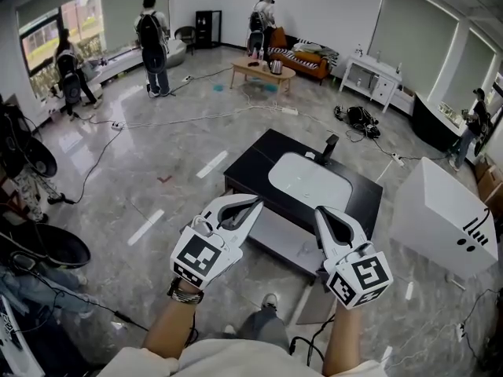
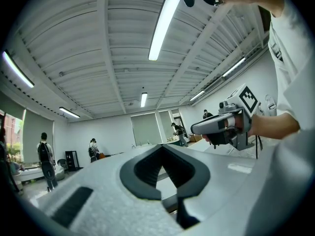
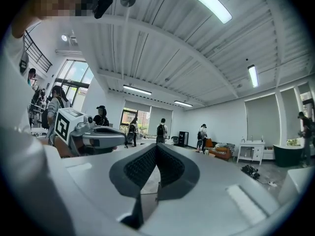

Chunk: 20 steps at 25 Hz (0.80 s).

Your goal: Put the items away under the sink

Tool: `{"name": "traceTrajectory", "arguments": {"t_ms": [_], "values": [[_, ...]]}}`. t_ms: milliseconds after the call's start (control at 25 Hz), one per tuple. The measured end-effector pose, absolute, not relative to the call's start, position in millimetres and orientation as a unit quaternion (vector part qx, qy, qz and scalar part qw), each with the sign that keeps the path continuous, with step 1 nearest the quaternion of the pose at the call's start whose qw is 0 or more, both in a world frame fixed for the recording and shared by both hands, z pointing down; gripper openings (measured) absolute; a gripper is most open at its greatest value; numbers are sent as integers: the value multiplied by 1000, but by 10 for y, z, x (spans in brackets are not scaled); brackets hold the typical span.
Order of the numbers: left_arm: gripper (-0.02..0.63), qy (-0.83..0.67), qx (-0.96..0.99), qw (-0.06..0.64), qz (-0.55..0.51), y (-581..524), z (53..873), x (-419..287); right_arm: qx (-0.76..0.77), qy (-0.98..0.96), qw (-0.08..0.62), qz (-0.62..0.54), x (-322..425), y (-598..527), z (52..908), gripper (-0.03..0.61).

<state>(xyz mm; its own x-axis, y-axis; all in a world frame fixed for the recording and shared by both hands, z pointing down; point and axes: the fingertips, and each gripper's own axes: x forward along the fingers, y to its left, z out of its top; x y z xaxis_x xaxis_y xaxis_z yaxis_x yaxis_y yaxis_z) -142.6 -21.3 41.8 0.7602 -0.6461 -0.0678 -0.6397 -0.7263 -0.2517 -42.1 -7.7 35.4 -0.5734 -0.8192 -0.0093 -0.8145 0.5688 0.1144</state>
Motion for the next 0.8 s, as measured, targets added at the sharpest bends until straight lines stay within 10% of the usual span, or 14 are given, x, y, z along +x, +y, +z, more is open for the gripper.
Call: {"name": "traceTrajectory", "arguments": {"t_ms": [800], "values": [[3, 329, -935, 130, -11, -141, 434, -1406, 451, -891, 32, -44, -500, -24, 435, 5]]}}
